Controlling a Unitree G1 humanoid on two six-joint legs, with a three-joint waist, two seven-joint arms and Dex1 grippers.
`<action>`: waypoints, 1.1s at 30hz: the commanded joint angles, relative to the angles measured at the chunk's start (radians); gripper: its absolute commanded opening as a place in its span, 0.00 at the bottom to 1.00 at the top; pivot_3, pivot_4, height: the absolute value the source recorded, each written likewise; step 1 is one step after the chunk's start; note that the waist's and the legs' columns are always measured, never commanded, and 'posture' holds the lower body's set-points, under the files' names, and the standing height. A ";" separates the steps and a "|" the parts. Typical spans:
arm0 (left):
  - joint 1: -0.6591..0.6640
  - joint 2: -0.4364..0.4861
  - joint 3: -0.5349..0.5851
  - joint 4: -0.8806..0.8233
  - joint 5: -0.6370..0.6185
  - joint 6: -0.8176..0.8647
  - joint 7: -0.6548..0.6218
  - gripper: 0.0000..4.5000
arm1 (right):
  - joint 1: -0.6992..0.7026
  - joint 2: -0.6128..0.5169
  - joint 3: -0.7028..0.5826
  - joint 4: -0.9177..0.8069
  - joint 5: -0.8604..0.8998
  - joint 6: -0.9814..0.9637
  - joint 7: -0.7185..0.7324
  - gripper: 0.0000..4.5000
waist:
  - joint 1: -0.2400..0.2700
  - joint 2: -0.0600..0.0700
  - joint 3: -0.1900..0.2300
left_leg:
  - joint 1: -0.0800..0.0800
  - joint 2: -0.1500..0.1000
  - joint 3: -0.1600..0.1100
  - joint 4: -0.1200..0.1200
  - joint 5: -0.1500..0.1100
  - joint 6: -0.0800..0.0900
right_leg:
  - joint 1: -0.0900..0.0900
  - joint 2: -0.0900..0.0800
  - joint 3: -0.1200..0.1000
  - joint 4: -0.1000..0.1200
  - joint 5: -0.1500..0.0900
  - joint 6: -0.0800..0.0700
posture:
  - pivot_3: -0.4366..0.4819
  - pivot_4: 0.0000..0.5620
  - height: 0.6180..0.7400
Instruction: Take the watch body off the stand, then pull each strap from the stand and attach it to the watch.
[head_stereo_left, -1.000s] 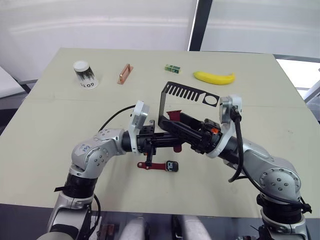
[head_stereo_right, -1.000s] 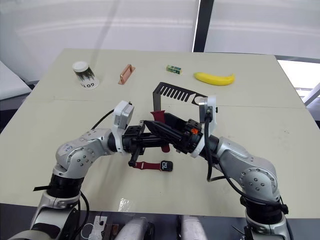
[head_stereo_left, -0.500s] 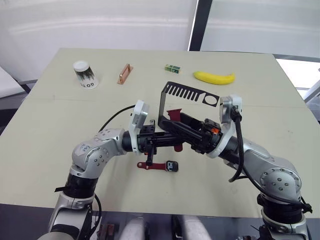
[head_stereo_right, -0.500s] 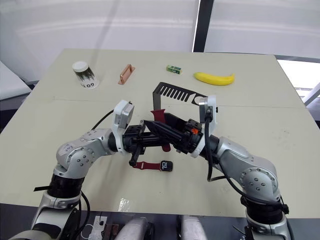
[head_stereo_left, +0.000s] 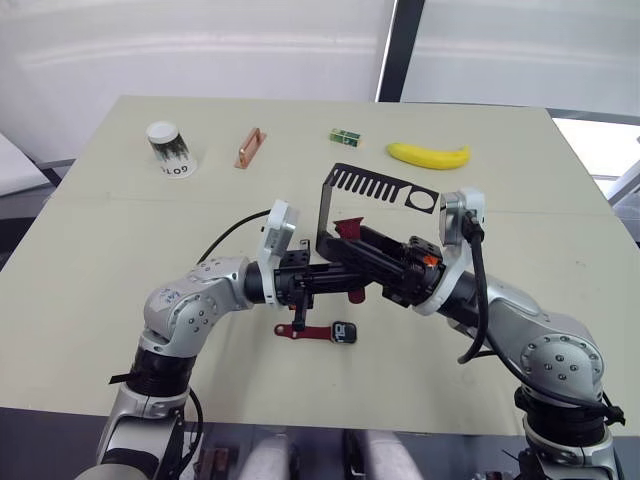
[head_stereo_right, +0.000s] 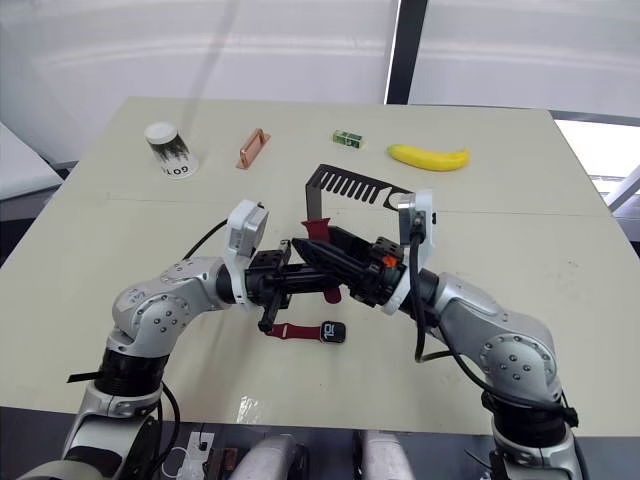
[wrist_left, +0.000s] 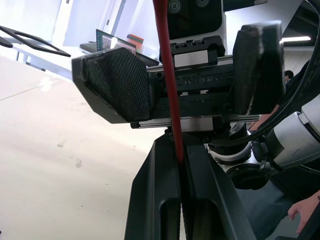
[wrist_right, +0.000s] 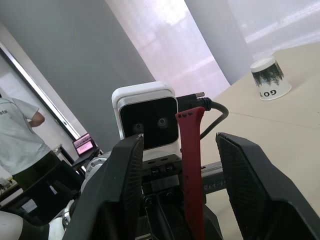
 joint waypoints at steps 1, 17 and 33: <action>-0.016 0.000 0.014 -0.044 -0.016 -0.006 0.002 0.00 | -0.013 -0.007 -0.020 -0.022 0.017 -0.012 -0.010 0.52 | 0.000 0.000 0.000 | 0.000 0.000 0.000 0.000 0.000 0.000 | 0.000 0.000 0.000 0.000 0.000 0.000 | 0.48 0.27 1.00; -0.020 -0.010 0.014 -0.033 -0.020 -0.009 0.004 0.00 | -0.012 -0.001 -0.027 -0.021 0.021 -0.019 -0.012 0.01 | 0.000 0.000 0.000 | 0.000 0.000 0.000 0.000 0.000 0.000 | 0.000 0.000 0.000 0.000 0.000 0.000 | 0.48 0.27 1.00; -0.010 0.024 0.005 -0.013 0.007 -0.022 -0.040 0.07 | -0.015 -0.013 -0.025 -0.034 0.009 -0.018 0.002 0.00 | 0.000 0.000 0.000 | 0.000 0.000 0.000 0.000 0.000 0.000 | 0.000 0.000 0.000 0.000 0.000 0.000 | 0.48 0.27 1.00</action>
